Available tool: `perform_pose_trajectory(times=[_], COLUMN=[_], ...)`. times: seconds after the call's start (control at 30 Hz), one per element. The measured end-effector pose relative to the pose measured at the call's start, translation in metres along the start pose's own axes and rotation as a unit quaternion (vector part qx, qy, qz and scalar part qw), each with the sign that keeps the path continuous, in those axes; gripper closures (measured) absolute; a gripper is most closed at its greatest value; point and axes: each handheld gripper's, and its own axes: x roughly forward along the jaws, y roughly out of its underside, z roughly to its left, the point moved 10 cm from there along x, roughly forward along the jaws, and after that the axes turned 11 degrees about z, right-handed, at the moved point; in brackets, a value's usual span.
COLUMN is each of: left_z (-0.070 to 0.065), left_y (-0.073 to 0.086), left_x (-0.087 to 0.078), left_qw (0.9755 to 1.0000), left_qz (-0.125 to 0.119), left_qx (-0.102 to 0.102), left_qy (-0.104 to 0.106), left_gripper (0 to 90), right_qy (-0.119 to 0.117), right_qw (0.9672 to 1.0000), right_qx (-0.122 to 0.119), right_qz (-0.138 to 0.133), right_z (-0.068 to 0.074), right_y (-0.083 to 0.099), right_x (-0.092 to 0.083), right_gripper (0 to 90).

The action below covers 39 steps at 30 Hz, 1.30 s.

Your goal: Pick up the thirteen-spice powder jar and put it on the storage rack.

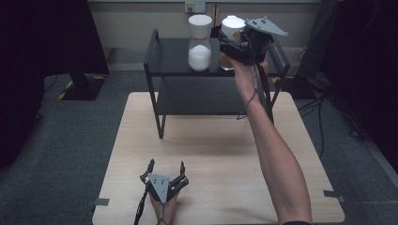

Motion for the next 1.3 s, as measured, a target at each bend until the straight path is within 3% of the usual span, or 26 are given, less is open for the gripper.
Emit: perform_pose_trajectory(times=[0.37,0.47,0.53,0.63,0.87,1.3], left_z=[0.0,0.0,0.0,0.0,0.0,0.0], left_y=[0.0,0.0,0.0,0.0,0.0,0.0], left_x=[0.0,0.0,0.0,0.0,0.0,0.0], left_qw=[1.0,1.0,1.0,1.0,1.0,1.0], left_qz=[0.0,0.0,0.0,0.0,0.0,0.0], left_qx=[0.0,0.0,0.0,0.0,0.0,0.0], left_qy=[0.001,0.002,0.003,0.003,0.002,0.002], left_gripper=[0.0,0.0,0.0,0.0,0.0,0.0], right_qy=[0.005,0.012,0.014,0.02,0.017,0.018], right_qw=[1.0,0.9998,0.9993,0.9988,0.9984,0.9983], right_qx=[0.005,0.004,0.006,0.005,-0.007,0.001], right_qz=[-0.007,-0.018,-0.033,-0.045,-0.054,-0.056], right_z=[0.002,0.003,0.003,0.004,0.007,0.01], right_y=[0.003,0.005,0.007,0.008,0.011,0.017], right_x=[0.0,0.001,0.002,0.002,-0.002,-0.017], right_gripper=[28.8,18.7,7.3,0.4,0.0,0.0])
